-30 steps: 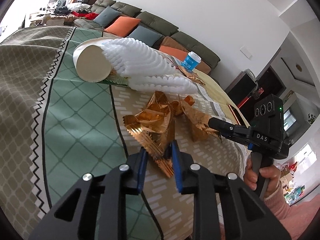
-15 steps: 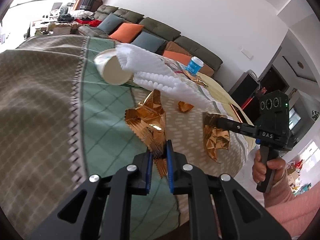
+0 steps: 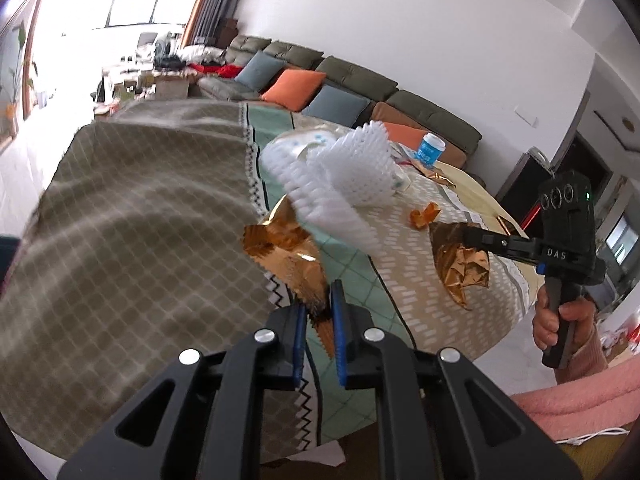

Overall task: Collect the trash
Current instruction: 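Grasp a gold foil wrapper with the left tool while the right tool grasps a foam net, then carry the gold wrapper and foam net over the teal bin with both tools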

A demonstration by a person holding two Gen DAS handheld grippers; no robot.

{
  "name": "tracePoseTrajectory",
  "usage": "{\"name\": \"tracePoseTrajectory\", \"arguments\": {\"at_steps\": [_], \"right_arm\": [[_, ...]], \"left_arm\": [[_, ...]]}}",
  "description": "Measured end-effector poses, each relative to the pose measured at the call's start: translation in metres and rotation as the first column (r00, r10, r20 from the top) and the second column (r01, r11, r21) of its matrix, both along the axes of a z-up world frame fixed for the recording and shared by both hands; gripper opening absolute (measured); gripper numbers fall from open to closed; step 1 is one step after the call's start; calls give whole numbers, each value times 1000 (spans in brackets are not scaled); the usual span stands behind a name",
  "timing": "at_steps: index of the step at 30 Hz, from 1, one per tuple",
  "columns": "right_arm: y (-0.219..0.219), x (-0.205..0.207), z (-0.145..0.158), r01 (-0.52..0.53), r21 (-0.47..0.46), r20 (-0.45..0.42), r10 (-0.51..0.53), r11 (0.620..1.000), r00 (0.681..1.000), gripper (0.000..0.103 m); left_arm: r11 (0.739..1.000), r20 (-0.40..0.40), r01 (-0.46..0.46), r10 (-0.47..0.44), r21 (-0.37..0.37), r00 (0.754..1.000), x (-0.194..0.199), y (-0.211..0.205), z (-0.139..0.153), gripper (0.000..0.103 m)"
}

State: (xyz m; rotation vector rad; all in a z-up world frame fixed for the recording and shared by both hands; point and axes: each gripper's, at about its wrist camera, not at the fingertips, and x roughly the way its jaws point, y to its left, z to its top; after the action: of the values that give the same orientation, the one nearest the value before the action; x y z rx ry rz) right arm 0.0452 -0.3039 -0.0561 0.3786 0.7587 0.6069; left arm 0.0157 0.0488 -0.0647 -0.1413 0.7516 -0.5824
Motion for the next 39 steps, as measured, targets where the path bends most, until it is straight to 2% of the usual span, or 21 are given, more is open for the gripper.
{"name": "tracePoseTrajectory", "arguments": {"at_steps": [3, 7, 16, 24, 30, 34, 36, 37, 38, 39], "right_arm": [[24, 11, 3, -58, 21, 20, 58, 998, 998, 12], [54, 34, 3, -104, -2, 42, 104, 995, 994, 12], [65, 81, -30, -47, -49, -74, 43, 998, 996, 11], [73, 79, -17, -53, -76, -50, 49, 996, 998, 11], [85, 69, 1, -116, -45, 1, 116, 992, 993, 11], [93, 66, 2, -127, -94, 5, 128, 987, 992, 11], [99, 65, 1, -146, -152, -5, 147, 977, 989, 18], [102, 62, 1, -136, -190, -1, 138, 972, 990, 26], [103, 59, 3, -107, -217, 11, 112, 970, 994, 46], [105, 54, 4, -94, -221, 25, 102, 971, 994, 57]], "left_arm": [[999, 48, 2, -4, 52, 999, -6, -5, 7, 9], [998, 73, 11, -16, 68, 997, -8, -9, 14, 9], [995, 95, -68, 61, 71, 994, -20, 20, 22, 9], [989, 85, -148, 145, 26, 986, -26, 58, 23, 8], [978, 126, -202, 194, 51, 973, -31, 73, 32, 8], [977, 136, -209, 201, 45, 970, -35, 79, 33, 8], [975, 134, -220, 213, 42, 968, -33, 81, 32, 8], [973, 133, -226, 219, 37, 966, -33, 83, 33, 8], [973, 131, -228, 223, 30, 966, -32, 85, 33, 8], [973, 130, -231, 227, 22, 965, -33, 88, 33, 8]]}}
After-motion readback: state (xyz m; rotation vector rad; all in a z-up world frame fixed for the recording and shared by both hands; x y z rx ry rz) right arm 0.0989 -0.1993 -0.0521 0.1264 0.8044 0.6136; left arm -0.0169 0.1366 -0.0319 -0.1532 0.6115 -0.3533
